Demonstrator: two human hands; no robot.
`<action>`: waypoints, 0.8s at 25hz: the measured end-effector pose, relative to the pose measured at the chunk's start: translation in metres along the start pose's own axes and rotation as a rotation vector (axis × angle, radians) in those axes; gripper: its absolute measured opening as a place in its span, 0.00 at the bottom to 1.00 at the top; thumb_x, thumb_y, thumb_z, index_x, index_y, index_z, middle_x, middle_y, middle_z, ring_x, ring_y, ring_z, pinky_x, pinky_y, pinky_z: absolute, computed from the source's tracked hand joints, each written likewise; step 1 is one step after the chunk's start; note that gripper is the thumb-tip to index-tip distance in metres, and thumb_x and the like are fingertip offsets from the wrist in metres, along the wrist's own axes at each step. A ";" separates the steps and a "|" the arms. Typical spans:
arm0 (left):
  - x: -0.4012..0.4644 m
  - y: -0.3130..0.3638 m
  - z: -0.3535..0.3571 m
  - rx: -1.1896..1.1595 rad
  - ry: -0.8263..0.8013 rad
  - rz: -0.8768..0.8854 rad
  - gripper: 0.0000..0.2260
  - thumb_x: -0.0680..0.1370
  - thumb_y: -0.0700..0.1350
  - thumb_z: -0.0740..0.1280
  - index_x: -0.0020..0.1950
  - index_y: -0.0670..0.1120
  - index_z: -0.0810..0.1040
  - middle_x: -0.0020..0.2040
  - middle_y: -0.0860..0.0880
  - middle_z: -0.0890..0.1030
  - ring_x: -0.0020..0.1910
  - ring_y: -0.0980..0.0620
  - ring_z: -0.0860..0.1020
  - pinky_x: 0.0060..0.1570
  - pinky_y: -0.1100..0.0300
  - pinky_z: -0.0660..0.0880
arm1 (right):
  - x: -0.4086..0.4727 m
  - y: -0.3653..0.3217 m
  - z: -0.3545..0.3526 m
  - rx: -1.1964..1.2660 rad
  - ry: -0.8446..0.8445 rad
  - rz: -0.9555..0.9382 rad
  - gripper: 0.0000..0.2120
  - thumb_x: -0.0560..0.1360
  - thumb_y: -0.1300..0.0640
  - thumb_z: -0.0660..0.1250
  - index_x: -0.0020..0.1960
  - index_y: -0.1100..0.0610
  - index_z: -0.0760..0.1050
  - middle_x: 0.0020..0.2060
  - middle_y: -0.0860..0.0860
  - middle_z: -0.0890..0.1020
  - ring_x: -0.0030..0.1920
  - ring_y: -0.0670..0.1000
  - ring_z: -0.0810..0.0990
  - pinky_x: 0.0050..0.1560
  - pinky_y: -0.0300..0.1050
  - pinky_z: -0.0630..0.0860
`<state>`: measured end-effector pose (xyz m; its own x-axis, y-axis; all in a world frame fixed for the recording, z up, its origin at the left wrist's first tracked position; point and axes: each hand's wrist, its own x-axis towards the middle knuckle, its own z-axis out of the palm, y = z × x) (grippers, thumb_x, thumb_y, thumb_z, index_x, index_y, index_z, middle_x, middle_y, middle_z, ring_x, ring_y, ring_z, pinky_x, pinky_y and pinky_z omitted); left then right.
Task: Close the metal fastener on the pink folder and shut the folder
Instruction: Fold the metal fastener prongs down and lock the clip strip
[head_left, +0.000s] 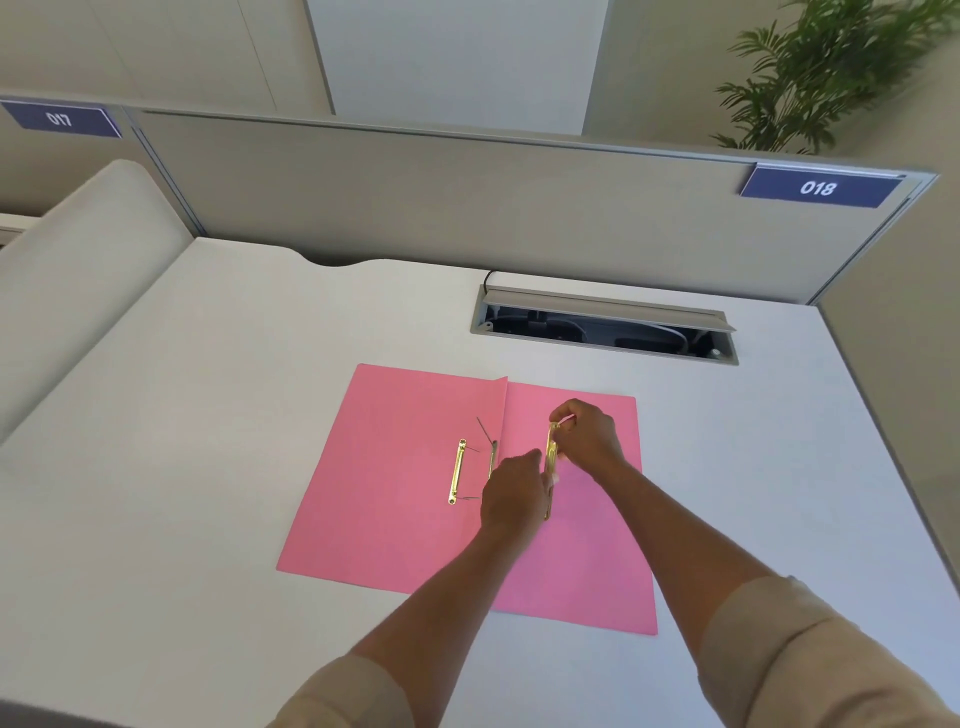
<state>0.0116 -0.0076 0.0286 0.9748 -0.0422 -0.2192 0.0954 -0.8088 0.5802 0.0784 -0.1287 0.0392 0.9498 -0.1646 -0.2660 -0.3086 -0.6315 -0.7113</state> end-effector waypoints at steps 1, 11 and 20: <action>0.001 0.000 -0.004 -0.087 0.019 -0.018 0.06 0.79 0.45 0.62 0.45 0.45 0.75 0.40 0.43 0.82 0.40 0.42 0.80 0.38 0.52 0.75 | -0.001 -0.005 0.001 0.010 0.010 -0.016 0.11 0.75 0.68 0.63 0.51 0.57 0.81 0.47 0.55 0.84 0.41 0.54 0.85 0.36 0.41 0.79; 0.019 -0.037 -0.054 -0.483 0.136 -0.123 0.10 0.78 0.47 0.68 0.55 0.45 0.83 0.48 0.51 0.84 0.43 0.54 0.81 0.43 0.62 0.73 | -0.011 -0.057 0.031 0.125 0.006 -0.110 0.08 0.73 0.62 0.70 0.50 0.53 0.82 0.42 0.47 0.83 0.42 0.46 0.81 0.36 0.37 0.75; 0.042 -0.082 -0.086 -0.795 0.023 -0.329 0.04 0.77 0.40 0.68 0.50 0.43 0.82 0.42 0.42 0.85 0.31 0.51 0.78 0.34 0.58 0.75 | -0.013 -0.088 0.068 0.235 0.011 -0.076 0.04 0.76 0.59 0.69 0.51 0.54 0.79 0.41 0.51 0.85 0.38 0.50 0.85 0.36 0.38 0.81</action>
<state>0.0622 0.1073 0.0395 0.8755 0.1413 -0.4620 0.4789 -0.1266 0.8687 0.0898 -0.0196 0.0610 0.9709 -0.1319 -0.1998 -0.2382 -0.4487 -0.8614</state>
